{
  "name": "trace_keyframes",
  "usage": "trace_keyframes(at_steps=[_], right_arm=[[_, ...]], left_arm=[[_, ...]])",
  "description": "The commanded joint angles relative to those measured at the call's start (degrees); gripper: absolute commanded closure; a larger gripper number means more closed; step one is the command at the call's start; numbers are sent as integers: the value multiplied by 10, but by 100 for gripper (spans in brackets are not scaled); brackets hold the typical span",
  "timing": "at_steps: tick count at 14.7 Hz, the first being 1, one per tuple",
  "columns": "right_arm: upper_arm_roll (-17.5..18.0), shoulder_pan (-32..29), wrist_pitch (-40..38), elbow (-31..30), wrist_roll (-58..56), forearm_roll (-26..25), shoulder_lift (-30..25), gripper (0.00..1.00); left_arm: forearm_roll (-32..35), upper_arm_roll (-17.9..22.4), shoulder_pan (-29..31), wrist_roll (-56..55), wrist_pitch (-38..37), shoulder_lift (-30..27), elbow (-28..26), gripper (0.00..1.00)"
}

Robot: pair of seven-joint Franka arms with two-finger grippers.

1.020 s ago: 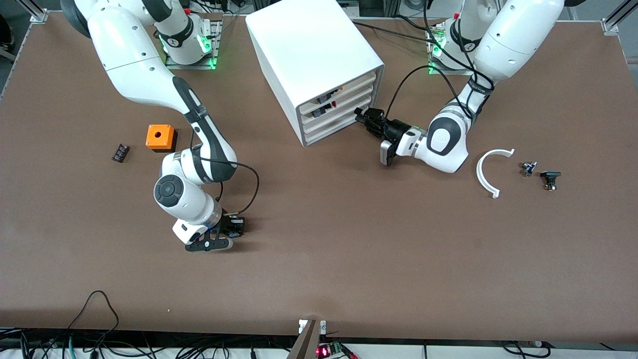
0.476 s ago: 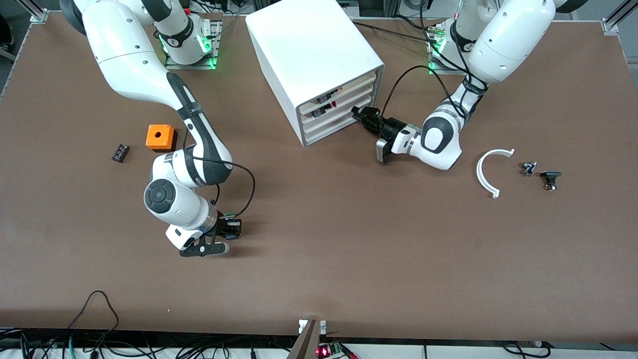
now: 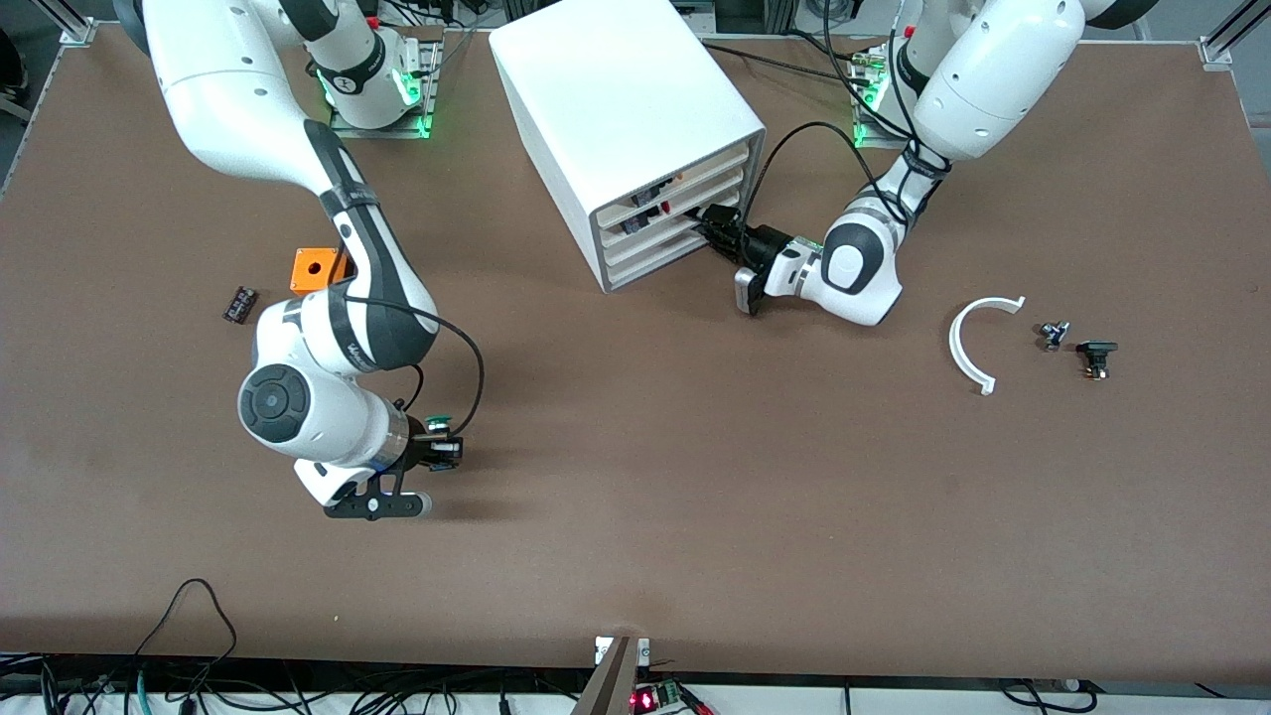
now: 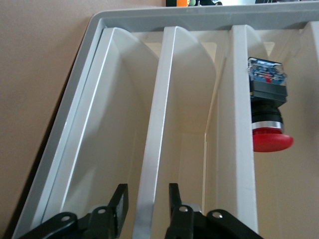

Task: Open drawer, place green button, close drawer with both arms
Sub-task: 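Pull the drawer open with the left gripper while the right gripper carries the button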

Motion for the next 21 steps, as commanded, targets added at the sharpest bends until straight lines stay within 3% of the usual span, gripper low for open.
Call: trace_keyframes(at_steps=[1, 2, 8, 12, 21], right_arm=[[-2, 2, -81, 42, 54, -1, -14, 100], [-4, 4, -104, 56, 72, 0, -14, 100], [3, 48, -162, 109, 251, 5, -15, 100], [3, 95, -161, 116, 381, 5, -24, 100], [2, 206, -111, 128, 707, 2, -25, 100]], left_arm=[[-22, -6, 0, 29, 10, -3, -17, 86], [-22, -6, 0, 38, 10, -4, -17, 100], [-9, 6, 24, 46, 8, -3, 14, 100], [65, 32, 36, 6, 6, 9, 76, 100], [137, 62, 49, -45, 4, 40, 172, 100]])
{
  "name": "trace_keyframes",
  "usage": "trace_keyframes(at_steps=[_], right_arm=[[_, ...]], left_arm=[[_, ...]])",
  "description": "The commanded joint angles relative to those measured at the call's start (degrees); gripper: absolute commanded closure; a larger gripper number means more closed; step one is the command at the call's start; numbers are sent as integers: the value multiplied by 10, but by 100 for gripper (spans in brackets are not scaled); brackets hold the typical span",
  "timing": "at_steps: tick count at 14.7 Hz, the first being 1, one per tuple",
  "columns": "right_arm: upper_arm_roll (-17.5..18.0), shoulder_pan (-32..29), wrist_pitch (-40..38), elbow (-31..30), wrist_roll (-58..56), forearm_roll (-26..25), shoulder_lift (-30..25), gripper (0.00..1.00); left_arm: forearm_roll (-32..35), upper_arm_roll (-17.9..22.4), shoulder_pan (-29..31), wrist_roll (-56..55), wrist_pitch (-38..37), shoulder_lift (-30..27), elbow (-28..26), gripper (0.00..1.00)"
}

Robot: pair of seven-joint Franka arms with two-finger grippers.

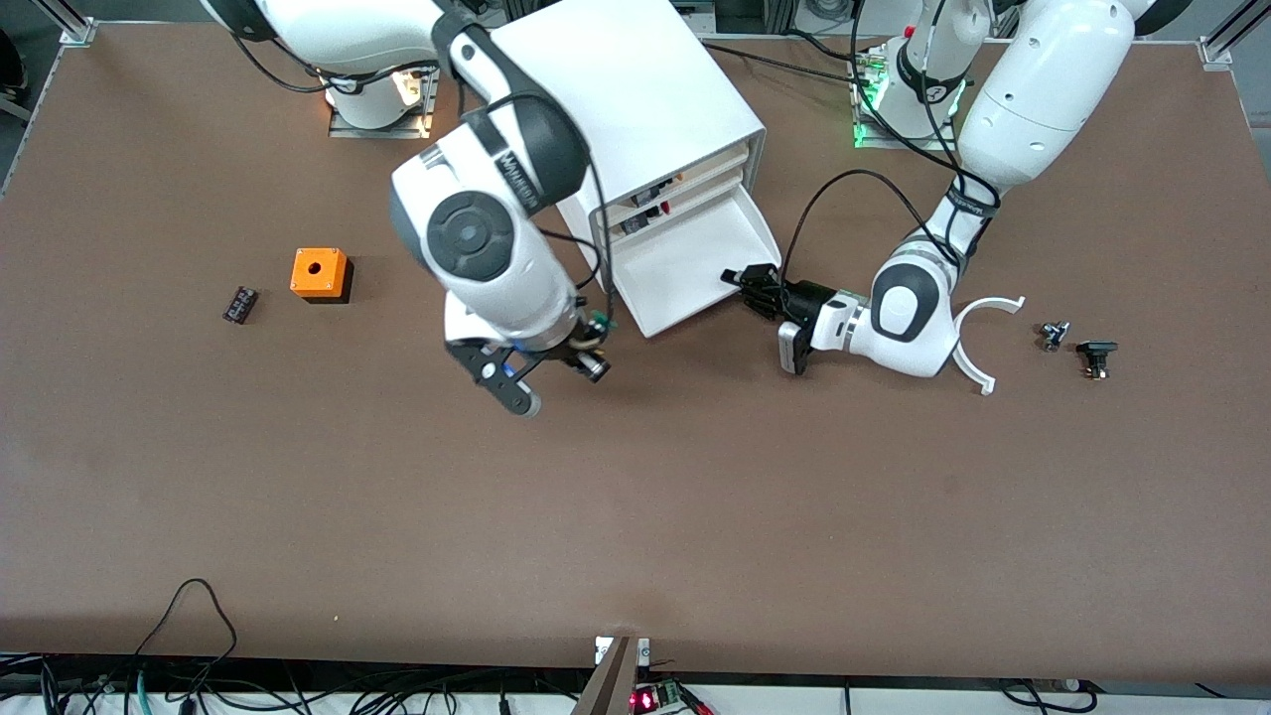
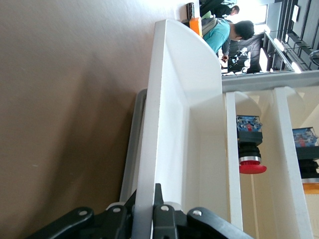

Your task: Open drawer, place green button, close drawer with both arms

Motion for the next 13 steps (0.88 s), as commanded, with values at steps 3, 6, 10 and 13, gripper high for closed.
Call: trace_keyframes(at_steps=[3, 6, 10, 13], right_arm=[[-8, 58, 42, 7, 135, 1, 0, 100], [-9, 85, 88, 3, 194, -10, 9, 100], [-9, 121, 119, -30, 244, -40, 28, 100], [-8, 136, 168, -69, 274, -52, 34, 100]], left_arm=[[62, 17, 3, -43, 20, 29, 79, 100], [69, 18, 8, -70, 20, 39, 101, 100], [69, 17, 12, -78, 20, 33, 103, 0], [79, 20, 19, -99, -7, 25, 129, 0]])
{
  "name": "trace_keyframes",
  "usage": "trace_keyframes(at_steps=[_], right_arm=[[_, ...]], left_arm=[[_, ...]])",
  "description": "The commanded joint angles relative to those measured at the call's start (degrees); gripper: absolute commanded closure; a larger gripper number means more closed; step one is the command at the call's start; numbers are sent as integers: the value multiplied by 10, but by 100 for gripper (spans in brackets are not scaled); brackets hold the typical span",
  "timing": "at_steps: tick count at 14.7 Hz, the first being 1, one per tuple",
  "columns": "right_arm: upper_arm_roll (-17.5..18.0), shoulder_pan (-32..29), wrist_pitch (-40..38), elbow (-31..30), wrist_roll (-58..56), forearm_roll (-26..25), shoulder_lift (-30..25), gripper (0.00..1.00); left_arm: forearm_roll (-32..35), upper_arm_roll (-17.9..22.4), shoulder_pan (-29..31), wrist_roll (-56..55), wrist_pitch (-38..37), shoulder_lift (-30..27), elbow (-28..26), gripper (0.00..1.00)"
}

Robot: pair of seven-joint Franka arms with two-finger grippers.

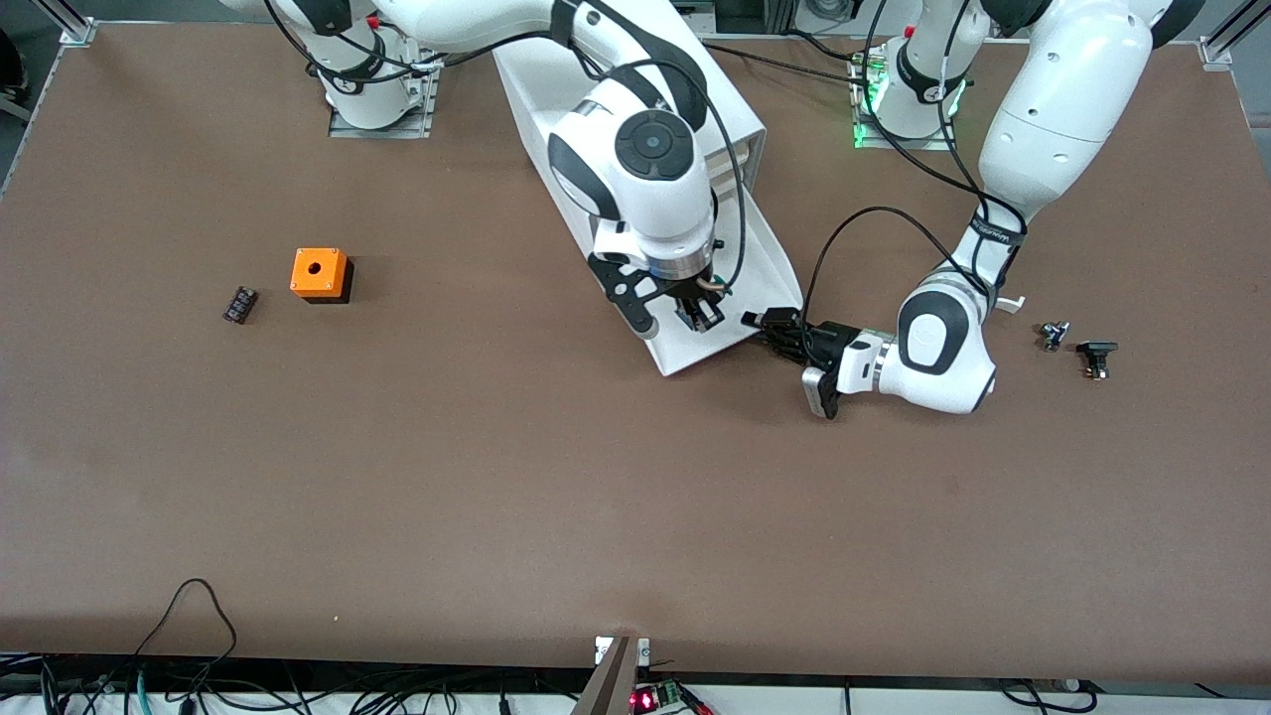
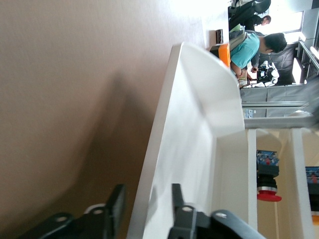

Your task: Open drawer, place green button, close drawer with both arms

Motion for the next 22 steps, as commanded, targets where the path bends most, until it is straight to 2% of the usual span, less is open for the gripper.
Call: trace_keyframes(at_steps=[1, 4, 7, 10, 14, 15, 16, 18, 22], right_arm=[[-7, 15, 37, -31, 34, -11, 1, 100], [-7, 28, 44, -33, 50, -25, 17, 100], [-7, 35, 52, -34, 68, -34, 32, 100], [-7, 37, 68, -35, 93, -44, 44, 100], [-7, 37, 74, -35, 114, -43, 51, 100], [-7, 35, 78, -35, 119, -41, 51, 87], [-7, 34, 78, -35, 124, -41, 51, 66], [-7, 34, 76, -34, 123, -44, 50, 0], [-22, 31, 58, -27, 116, -51, 36, 0]], left_arm=[[45, 3, 9, -55, -41, -3, 52, 0], [140, 2, 20, -182, -122, -3, 145, 0], [201, 2, 20, -314, -203, -3, 238, 0], [245, 2, 20, -389, -233, -5, 277, 0], [340, 2, 21, -407, -237, -6, 300, 0], [366, 2, 21, -407, -237, -6, 305, 0], [388, 3, 22, -407, -236, -6, 308, 0], [402, 2, 23, -407, -235, -6, 309, 0], [440, 2, 21, -405, -232, -6, 309, 0]])
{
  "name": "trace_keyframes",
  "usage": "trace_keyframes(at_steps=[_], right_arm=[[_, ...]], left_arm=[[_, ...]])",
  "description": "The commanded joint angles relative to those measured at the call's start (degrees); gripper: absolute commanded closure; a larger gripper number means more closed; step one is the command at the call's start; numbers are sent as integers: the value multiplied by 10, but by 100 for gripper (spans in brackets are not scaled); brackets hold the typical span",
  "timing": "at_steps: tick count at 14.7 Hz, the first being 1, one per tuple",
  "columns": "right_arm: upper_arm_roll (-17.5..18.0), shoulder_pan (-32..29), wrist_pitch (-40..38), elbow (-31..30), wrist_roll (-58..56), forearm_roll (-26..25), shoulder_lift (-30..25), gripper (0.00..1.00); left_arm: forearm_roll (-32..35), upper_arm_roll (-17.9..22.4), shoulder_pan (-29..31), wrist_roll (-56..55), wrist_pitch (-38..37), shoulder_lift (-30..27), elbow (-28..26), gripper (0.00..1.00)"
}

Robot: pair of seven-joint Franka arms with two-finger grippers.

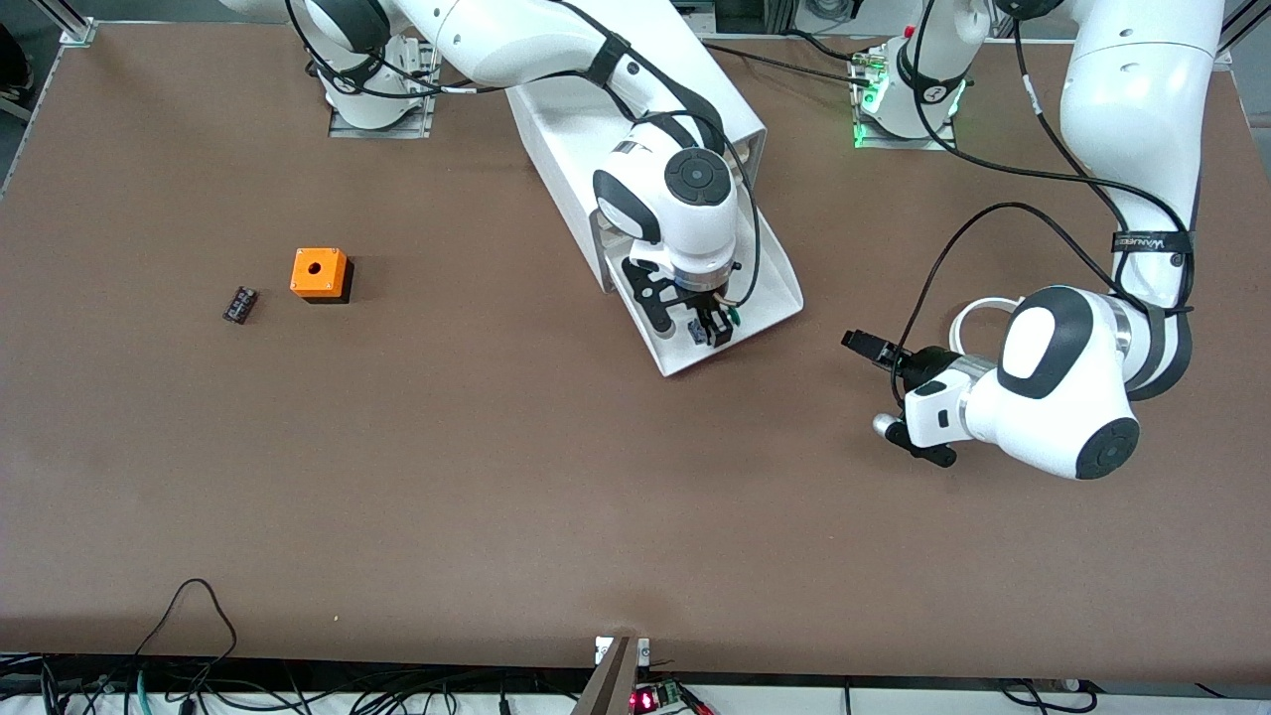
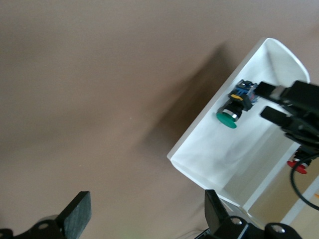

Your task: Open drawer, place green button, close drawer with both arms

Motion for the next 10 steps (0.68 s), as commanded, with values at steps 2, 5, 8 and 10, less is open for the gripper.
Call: trace_keyframes(at_steps=[2, 5, 8, 10], right_arm=[[-18, -15, -39, 24, -13, -10, -21, 0], [-12, -65, -58, 39, -93, -4, -44, 0], [-7, -121, -86, 39, -243, 26, -75, 0], [-9, -149, -114, 39, -345, 35, -83, 0]], left_arm=[[77, -4, -10, -6, -7, 7, 21, 0], [133, -11, -12, -3, -7, 7, 35, 0], [241, -11, -34, -11, 34, 2, 36, 0], [255, -11, -42, -65, 69, 0, 31, 0]])
